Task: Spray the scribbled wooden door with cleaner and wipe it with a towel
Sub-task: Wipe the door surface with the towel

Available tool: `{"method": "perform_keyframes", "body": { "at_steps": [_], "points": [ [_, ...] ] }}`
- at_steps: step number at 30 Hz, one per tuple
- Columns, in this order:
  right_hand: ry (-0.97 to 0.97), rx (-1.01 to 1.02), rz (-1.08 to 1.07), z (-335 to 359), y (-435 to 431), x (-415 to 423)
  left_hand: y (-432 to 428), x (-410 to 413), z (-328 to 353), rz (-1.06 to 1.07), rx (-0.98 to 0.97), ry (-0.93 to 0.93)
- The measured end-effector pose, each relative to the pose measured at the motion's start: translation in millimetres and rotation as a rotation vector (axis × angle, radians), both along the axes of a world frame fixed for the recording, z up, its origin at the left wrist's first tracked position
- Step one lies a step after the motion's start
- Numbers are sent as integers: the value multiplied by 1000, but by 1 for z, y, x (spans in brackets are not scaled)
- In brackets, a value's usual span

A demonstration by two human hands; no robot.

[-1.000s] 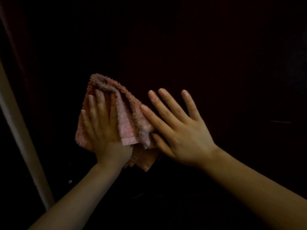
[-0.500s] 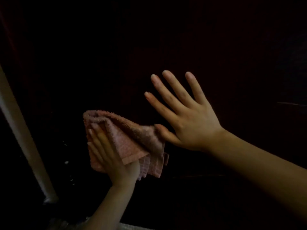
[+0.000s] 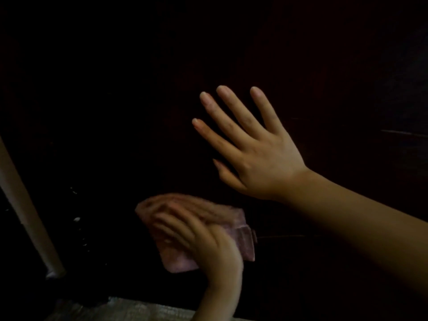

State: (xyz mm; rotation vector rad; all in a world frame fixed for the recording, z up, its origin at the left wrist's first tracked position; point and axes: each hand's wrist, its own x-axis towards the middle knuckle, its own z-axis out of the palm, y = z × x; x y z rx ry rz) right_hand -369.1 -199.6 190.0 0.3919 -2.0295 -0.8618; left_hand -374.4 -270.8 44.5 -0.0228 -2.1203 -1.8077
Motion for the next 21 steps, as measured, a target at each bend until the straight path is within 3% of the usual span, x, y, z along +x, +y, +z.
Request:
{"method": "perform_keyframes", "body": {
  "at_steps": [4, 8, 14, 15, 17, 19, 20, 21],
  "points": [
    [-94, 38, 73, 9, 17, 13, 11, -4, 1, -16, -452, 491],
    [-176, 121, 6, 12, 50, 43, -2, -23, -43, 23, -941, 998],
    [-188, 130, -25, 4, 64, 58, -3, -36, -44, -277, -1147, 1431],
    [-194, 138, -17, 5, 64, 59, 2, -41, -38, -329, -1146, 1572],
    [-199, 154, -17, 12, 68, 63, 16, -47, -27, -556, -1146, 1730],
    [-175, 142, -38, 20, 78, 73, 22, -44, -24, -1021, -1156, 1731],
    [-154, 131, -55, 23, 84, 80, 27, -41, -22, -1329, -1033, 1634],
    [-139, 117, -84, 26, 91, 87, 34, -37, -10, -1480, -791, 1472]
  ]
}}
